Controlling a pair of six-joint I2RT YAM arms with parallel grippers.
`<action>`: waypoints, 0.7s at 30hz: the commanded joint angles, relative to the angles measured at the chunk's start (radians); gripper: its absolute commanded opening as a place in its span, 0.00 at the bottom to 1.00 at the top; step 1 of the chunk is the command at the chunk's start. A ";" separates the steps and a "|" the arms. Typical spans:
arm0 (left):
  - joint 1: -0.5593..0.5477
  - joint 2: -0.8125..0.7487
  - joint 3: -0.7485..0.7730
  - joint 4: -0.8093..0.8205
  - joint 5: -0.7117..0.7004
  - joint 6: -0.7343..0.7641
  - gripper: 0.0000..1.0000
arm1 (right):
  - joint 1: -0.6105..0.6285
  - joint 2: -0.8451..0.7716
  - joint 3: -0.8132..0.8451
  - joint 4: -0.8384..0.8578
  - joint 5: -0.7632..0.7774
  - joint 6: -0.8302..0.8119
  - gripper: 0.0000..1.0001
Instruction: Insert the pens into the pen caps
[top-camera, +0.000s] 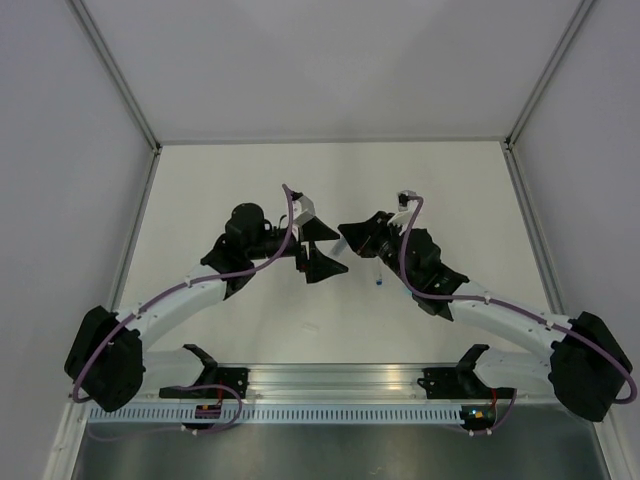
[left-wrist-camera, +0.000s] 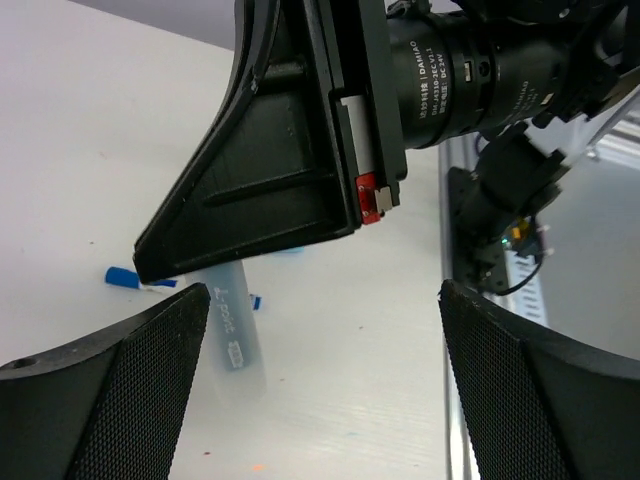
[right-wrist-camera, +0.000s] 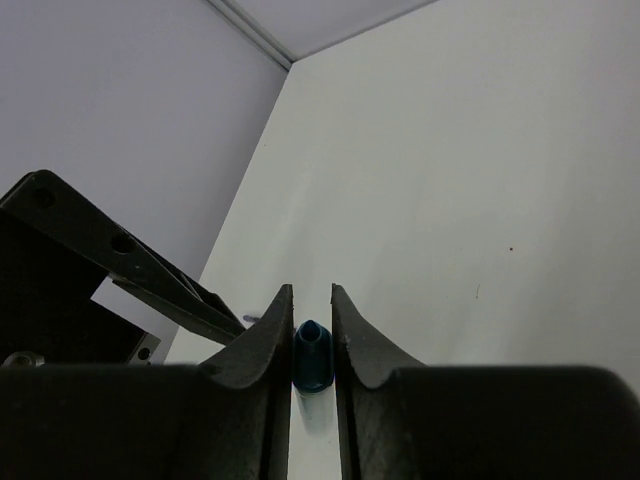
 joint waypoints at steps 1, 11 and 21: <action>-0.012 -0.074 0.060 0.045 0.004 -0.200 1.00 | -0.004 -0.092 0.074 -0.118 -0.005 -0.114 0.00; -0.010 -0.075 0.094 -0.141 0.192 -0.269 1.00 | -0.012 -0.199 0.277 -0.449 -0.248 -0.359 0.00; -0.037 -0.038 -0.069 0.170 0.296 -0.399 0.88 | -0.010 -0.280 0.361 -0.521 -0.478 -0.381 0.00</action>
